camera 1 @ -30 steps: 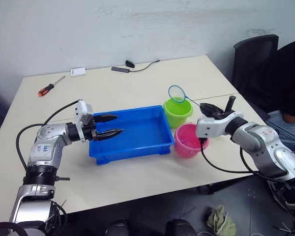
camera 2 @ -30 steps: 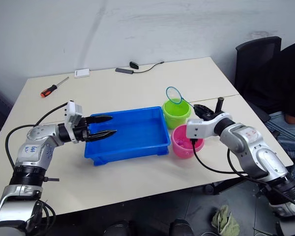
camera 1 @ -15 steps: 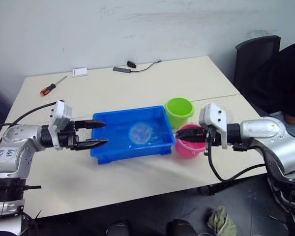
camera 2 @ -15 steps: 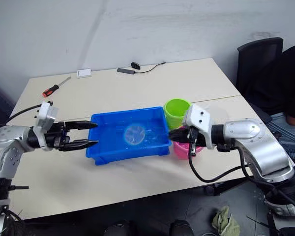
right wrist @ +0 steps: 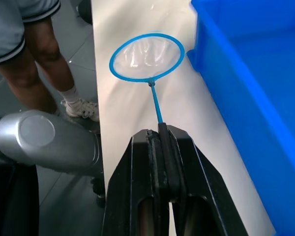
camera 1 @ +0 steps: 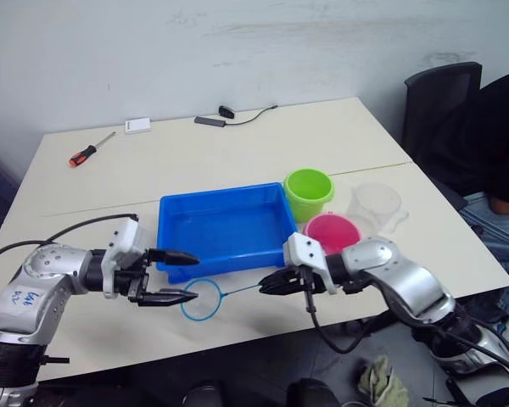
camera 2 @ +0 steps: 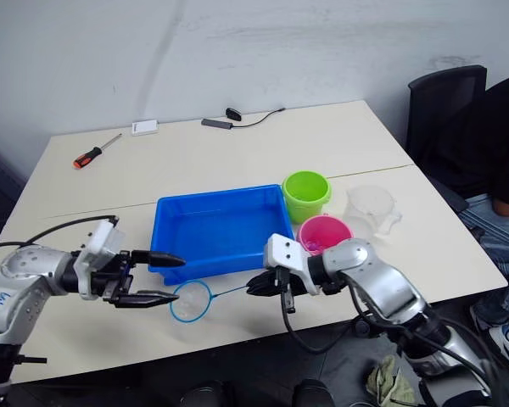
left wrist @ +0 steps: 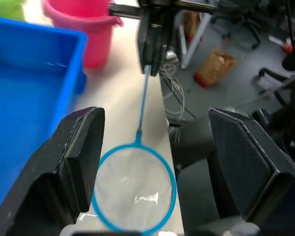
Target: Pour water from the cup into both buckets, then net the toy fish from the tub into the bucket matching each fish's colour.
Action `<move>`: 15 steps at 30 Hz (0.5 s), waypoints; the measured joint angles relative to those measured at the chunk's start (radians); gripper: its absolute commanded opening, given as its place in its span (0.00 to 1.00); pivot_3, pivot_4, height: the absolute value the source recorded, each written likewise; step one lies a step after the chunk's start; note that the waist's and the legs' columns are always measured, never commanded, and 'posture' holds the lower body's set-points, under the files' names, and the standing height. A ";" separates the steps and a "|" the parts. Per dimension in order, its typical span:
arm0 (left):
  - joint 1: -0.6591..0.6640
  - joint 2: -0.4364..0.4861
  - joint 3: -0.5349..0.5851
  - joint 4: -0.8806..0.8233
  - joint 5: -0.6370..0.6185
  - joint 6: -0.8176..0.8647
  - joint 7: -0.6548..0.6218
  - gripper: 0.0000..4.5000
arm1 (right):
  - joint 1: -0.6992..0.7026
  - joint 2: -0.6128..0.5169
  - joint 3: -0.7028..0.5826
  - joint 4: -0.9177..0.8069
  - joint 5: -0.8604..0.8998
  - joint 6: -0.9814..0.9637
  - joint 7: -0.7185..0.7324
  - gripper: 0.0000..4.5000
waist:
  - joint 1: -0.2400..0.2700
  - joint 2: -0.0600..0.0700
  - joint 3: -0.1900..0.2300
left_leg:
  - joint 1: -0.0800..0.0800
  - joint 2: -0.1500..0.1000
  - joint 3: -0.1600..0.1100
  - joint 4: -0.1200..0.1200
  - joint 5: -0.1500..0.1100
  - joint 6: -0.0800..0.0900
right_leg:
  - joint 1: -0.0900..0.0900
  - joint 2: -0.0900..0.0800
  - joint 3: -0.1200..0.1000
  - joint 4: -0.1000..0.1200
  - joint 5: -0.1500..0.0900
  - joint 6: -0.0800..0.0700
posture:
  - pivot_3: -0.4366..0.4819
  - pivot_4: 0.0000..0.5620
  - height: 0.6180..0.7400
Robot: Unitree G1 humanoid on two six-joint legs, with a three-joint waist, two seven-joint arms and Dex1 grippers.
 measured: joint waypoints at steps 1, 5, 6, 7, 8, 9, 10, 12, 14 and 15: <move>0.003 0.000 -0.024 0.019 0.025 -0.031 -0.010 0.82 | -0.002 0.019 0.020 0.040 -0.029 -0.032 0.001 0.00 | 0.001 0.000 0.000 | 0.000 0.000 0.000 0.000 0.000 0.000 | -0.001 0.000 0.000 0.001 0.000 0.000 | 0.48 0.27 0.94; 0.000 -0.014 -0.071 0.094 0.095 -0.138 -0.022 0.82 | -0.016 0.072 0.054 0.175 -0.108 -0.122 0.008 0.00 | 0.001 0.000 0.000 | 0.000 0.000 0.000 0.001 0.000 0.000 | -0.001 0.000 0.000 0.002 0.000 0.000 | 0.48 0.27 0.94; 0.000 -0.017 -0.073 0.102 0.100 -0.147 -0.022 0.82 | -0.019 0.076 0.055 0.186 -0.112 -0.128 0.009 0.00 | 0.000 0.000 0.000 | 0.000 0.000 0.000 0.001 0.000 0.000 | -0.001 0.000 0.000 0.002 0.000 0.000 | 0.48 0.27 0.94; -0.002 -0.021 -0.077 0.117 0.113 -0.167 -0.020 0.82 | -0.027 0.088 0.056 0.210 -0.124 -0.145 0.013 0.00 | 0.000 0.000 0.000 | 0.000 0.000 0.000 0.001 0.000 0.000 | -0.001 0.000 -0.001 0.002 0.000 0.000 | 0.48 0.27 0.94; -0.006 -0.028 -0.083 0.131 0.121 -0.185 -0.019 0.82 | -0.035 0.099 0.056 0.236 -0.136 -0.161 0.016 0.00 | 0.000 0.000 0.000 | 0.000 0.000 0.000 0.002 0.000 0.000 | -0.001 0.000 -0.001 0.003 0.000 0.000 | 0.48 0.27 0.94; -0.010 -0.033 -0.087 0.144 0.126 -0.196 -0.017 0.83 | -0.040 0.108 0.056 0.258 -0.147 -0.177 0.018 0.09 | 0.000 0.000 0.000 | 0.000 0.001 0.000 0.002 0.000 0.000 | -0.001 0.000 -0.001 0.004 0.000 0.000 | 0.48 0.27 0.94; -0.011 -0.035 -0.092 0.150 0.134 -0.204 -0.015 0.83 | -0.045 0.117 0.056 0.280 -0.158 -0.193 0.020 0.19 | 0.000 0.000 0.000 | 0.001 0.001 0.000 0.002 0.000 0.000 | -0.001 0.000 -0.001 0.006 0.000 0.000 | 0.48 0.27 0.94; -0.011 -0.040 -0.097 0.152 0.145 -0.218 -0.010 0.83 | -0.051 0.130 0.057 0.321 -0.179 -0.219 0.022 0.36 | 0.000 0.000 0.000 | 0.000 0.001 0.000 0.003 -0.001 -0.001 | -0.001 -0.001 0.000 0.009 0.000 0.000 | 0.48 0.27 0.94; -0.011 -0.049 -0.098 0.152 0.151 -0.221 0.006 0.83 | -0.055 0.132 0.057 0.352 -0.197 -0.239 0.026 0.55 | 0.000 0.000 0.000 | 0.001 0.001 -0.001 0.003 -0.001 -0.001 | 0.000 -0.001 0.000 0.012 0.000 0.001 | 0.48 0.27 0.94; -0.009 -0.053 -0.098 0.152 0.157 -0.221 0.021 0.83 | -0.055 0.132 0.057 0.359 -0.207 -0.243 0.031 0.67 | 0.000 0.000 0.000 | 0.001 0.001 -0.001 0.003 -0.001 -0.001 | 0.000 -0.001 0.000 0.012 0.000 0.001 | 0.48 0.27 0.94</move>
